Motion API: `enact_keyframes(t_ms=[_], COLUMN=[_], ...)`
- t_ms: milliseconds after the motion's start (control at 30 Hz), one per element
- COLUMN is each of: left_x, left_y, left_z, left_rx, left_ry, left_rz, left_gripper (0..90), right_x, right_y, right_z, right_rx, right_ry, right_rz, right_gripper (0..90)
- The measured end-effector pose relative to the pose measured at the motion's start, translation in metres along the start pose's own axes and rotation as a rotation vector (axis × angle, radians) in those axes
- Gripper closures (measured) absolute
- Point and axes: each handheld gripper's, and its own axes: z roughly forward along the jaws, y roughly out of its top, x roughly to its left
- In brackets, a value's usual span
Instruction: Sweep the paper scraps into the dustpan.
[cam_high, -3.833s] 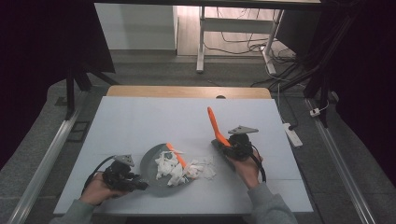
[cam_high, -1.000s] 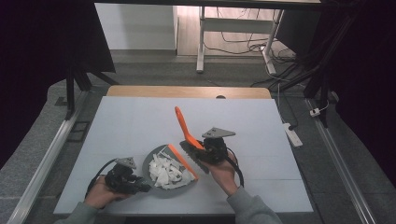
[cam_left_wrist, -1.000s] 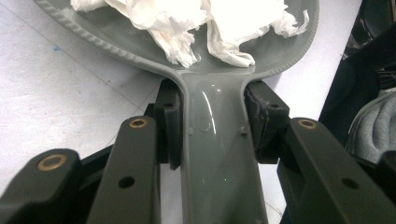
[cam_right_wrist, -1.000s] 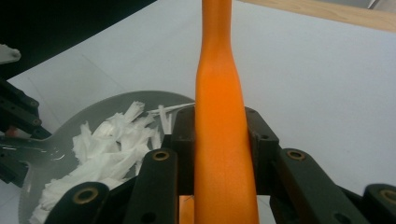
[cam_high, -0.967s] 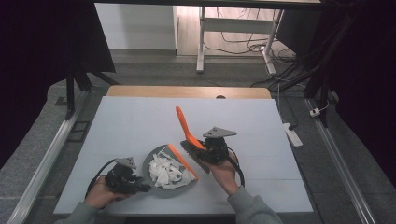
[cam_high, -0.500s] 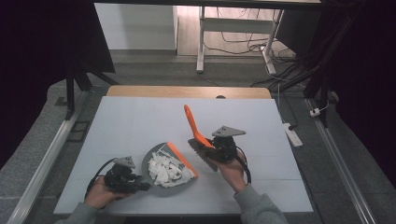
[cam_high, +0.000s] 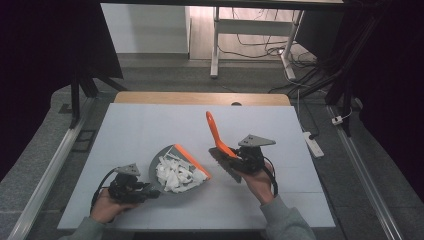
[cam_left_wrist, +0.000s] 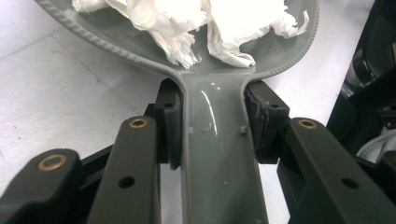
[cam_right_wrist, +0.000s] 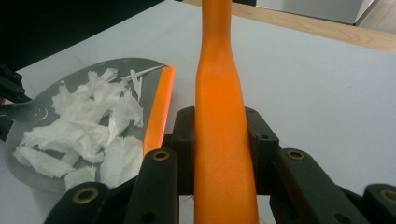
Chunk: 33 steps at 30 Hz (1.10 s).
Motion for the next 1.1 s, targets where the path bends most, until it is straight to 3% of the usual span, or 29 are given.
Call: enact_keyframes(t_ms=[567,1100], left_x=[-0.001,0.005], left_y=[0.001,-0.003], left_z=[-0.014,-0.026], left_rx=[-0.125,-0.233], left_ry=[0.026,0.087], left_rz=[-0.055,-0.154], left_gripper=[61.1,61.2], right_x=[-0.012,-0.024], right_y=[-0.004,-0.008], right_z=[-0.028,-0.052], right_rx=[-0.04,-0.07], right_ry=[0.013,0.02], right_rz=[-0.035,-0.043], right_gripper=[69.6,69.6])
